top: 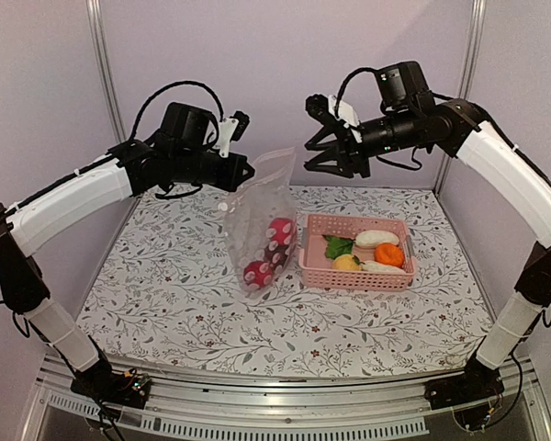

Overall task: Place the food in the zip-top bag and seal the zipper
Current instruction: Adjust the zipper food storage bag at the center of the board, then pick up the fake fruit from the bin.

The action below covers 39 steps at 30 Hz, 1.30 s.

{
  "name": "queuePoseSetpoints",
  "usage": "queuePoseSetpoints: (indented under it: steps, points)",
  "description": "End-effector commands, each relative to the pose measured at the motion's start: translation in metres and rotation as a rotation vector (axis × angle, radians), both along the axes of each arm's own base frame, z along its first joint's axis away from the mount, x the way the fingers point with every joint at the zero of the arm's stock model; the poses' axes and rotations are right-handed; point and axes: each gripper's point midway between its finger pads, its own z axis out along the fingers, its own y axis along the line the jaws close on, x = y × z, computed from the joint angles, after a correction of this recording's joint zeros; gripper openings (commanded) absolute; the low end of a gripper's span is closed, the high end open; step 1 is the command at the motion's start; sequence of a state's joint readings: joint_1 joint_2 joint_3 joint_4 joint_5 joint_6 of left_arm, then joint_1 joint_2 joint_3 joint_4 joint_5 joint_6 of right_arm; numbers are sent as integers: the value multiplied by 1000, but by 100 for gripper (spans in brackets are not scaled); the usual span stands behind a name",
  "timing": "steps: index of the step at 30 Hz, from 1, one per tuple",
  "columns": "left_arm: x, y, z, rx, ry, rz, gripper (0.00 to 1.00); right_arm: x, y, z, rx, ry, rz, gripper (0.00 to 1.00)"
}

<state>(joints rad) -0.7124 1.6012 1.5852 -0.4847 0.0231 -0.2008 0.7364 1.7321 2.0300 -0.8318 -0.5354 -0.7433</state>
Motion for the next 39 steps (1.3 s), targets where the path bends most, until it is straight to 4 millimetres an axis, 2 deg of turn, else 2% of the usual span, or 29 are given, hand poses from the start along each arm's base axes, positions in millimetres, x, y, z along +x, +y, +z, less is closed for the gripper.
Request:
queuePoseSetpoints:
  steps: [1, 5, 8, 12, 16, 19, 22, 26, 31, 39]
  points:
    - [1, 8, 14, 6, -38, 15, 0, 14, -44, -14, 12, 97, -77, 44]
    - [4, 5, 13, 3, -31, 11, 0, 32, -83, -81, -56, 251, -168, 47]
    - [5, 4, 16, -2, -37, 11, 0, 43, -112, -123, -90, 358, -235, 50]
    - [7, 2, 17, 2, -40, 6, 0, 54, -137, -163, -126, 467, -329, 56]
    - [7, 2, 21, 31, -34, -4, 0, 59, -148, -195, -184, 531, -401, 66]
    - [6, 2, 26, 31, -40, -10, 0, 59, -149, -203, -195, 557, -413, 69]
    - [4, -2, 25, 18, -27, -24, 0, 60, -149, -203, -189, 564, -419, 70]
    - [5, -4, 8, 37, 3, -29, 0, 64, -150, -207, -198, 576, -443, 71]
    - [5, -6, -8, 47, 33, -36, 0, 65, -157, -231, -254, 611, -489, 71]
    - [3, -7, -4, 32, 22, -42, 0, 56, -166, -264, -334, 687, -513, 73]
